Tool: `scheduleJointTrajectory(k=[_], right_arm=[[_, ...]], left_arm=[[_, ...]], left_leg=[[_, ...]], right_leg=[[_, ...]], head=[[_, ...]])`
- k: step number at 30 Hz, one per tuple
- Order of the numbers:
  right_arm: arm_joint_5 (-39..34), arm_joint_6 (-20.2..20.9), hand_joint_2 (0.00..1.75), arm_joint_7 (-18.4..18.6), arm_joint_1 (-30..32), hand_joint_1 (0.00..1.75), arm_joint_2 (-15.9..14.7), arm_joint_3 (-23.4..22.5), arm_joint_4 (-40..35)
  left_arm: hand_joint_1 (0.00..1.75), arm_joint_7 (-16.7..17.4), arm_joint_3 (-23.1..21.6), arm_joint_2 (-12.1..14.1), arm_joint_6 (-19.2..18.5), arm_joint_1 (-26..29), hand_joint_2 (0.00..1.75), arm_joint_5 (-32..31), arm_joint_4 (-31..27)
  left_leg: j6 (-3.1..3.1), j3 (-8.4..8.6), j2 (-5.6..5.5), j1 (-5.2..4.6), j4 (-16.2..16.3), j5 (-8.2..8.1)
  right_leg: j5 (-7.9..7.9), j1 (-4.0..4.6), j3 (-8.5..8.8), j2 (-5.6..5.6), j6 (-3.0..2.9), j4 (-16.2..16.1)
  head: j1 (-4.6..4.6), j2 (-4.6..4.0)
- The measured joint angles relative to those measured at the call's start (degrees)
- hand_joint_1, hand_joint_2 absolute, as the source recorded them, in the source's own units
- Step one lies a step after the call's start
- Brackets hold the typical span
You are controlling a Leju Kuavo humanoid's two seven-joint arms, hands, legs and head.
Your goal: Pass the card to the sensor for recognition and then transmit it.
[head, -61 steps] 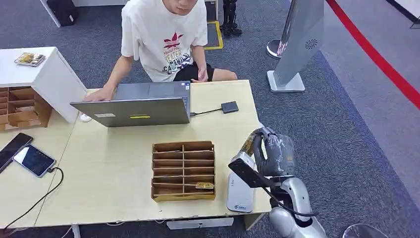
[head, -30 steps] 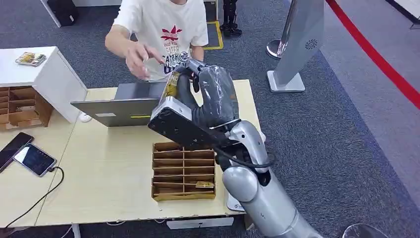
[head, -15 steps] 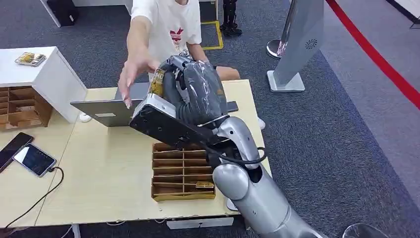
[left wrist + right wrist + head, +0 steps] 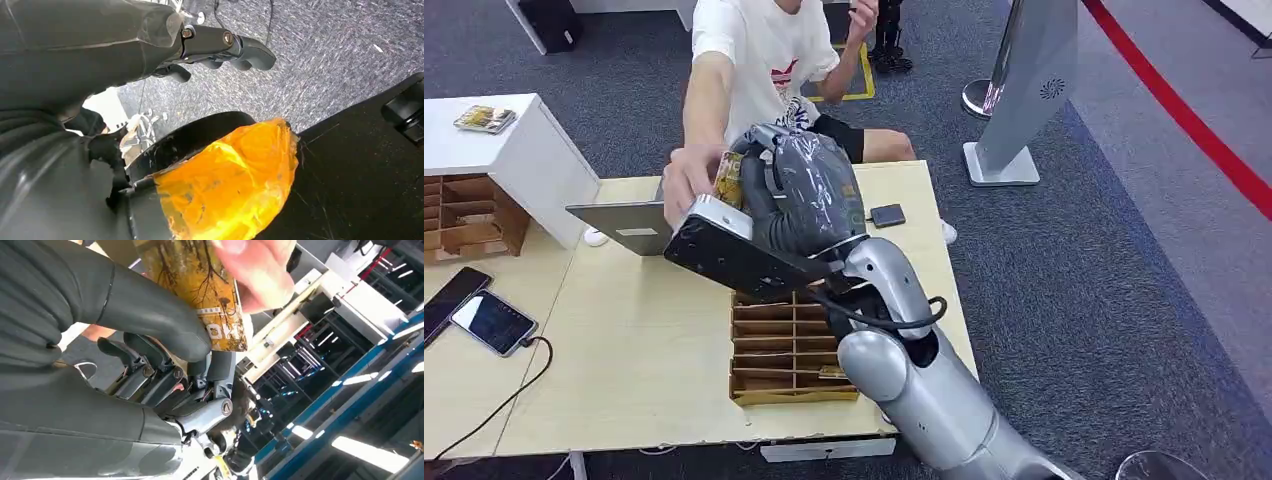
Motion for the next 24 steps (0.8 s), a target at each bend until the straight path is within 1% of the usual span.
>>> scheduleJointTrajectory(k=[4,5,6,11,12,15,18,22,24], right_arm=[[0.0,0.0,1.75,0.0,0.0,1.75,0.2,0.2,0.5],[0.0,0.0,1.75,0.0,-0.1,1.57,0.2,0.3,0.5],[0.1,0.0,1.75,0.0,-0.1,0.0,0.2,0.3,0.5],[0.0,0.5,1.75,0.0,-0.1,0.0,0.8,0.5,0.9],[-0.2,0.6,0.0,0.0,-0.1,0.0,0.8,0.6,0.9],[-0.4,0.7,0.0,-0.1,-0.1,0.0,1.1,0.8,1.0],[-1.7,1.2,0.0,-1.0,-0.1,0.0,1.1,1.1,1.0],[-6.5,1.7,0.0,-3.9,0.4,0.0,1.1,1.5,0.3],[-10.8,2.3,0.0,-5.6,1.3,0.0,1.1,1.5,-0.7]], left_arm=[[0.0,0.0,0.0,0.0,0.0,0.0,0.0,0.0,0.0],[0.0,0.0,0.0,0.0,0.0,0.0,0.0,0.0,0.0],[0.0,0.0,0.0,0.0,0.0,0.0,0.0,-0.1,0.0],[0.0,0.1,0.0,0.0,-0.1,-0.1,0.0,-0.5,0.0],[0.0,0.1,0.0,-0.1,-0.1,-0.1,0.0,-0.6,0.0],[0.0,0.1,0.0,-0.2,-0.1,-0.2,0.0,-0.6,0.0],[0.0,0.1,0.0,-0.3,-0.1,-0.2,0.0,-0.6,0.0],[0.0,0.1,0.0,-0.3,0.2,-0.2,0.0,-0.1,0.0],[0.0,0.0,0.0,-0.3,0.6,-0.2,0.0,0.4,0.0]], left_leg=[[0.0,-0.01,0.0,0.0,0.0,0.0],[0.0,-0.01,0.0,0.0,0.0,0.0],[0.0,-0.01,0.0,0.0,0.0,0.0],[0.0,-0.01,0.0,0.0,0.0,0.0],[0.0,-0.01,0.0,0.0,0.0,0.0],[0.0,-0.01,0.0,0.0,0.0,0.0],[0.0,-0.01,0.0,0.0,0.0,0.0],[0.0,-0.01,0.0,0.0,0.0,0.0],[0.0,-0.02,0.0,0.0,0.0,0.0]], right_leg=[[0.0,0.0,0.0,-0.01,0.0,0.0],[0.0,0.0,0.0,-0.01,0.0,0.0],[0.0,0.0,0.0,-0.01,0.0,0.0],[0.0,0.0,0.0,0.0,0.0,0.0],[0.0,0.0,0.0,0.0,0.0,0.0],[0.0,0.0,-0.01,0.0,0.0,0.0],[0.0,0.0,-0.01,0.0,0.0,0.0],[0.0,0.0,-0.01,0.0,0.0,0.0],[0.0,0.0,-0.02,0.0,0.0,0.0]], head=[[0.0,0.0],[-0.02,0.0],[0.0,0.0],[-0.02,0.0],[0.0,0.0],[-0.02,0.0],[0.0,0.0],[0.0,0.0],[0.0,0.0]])
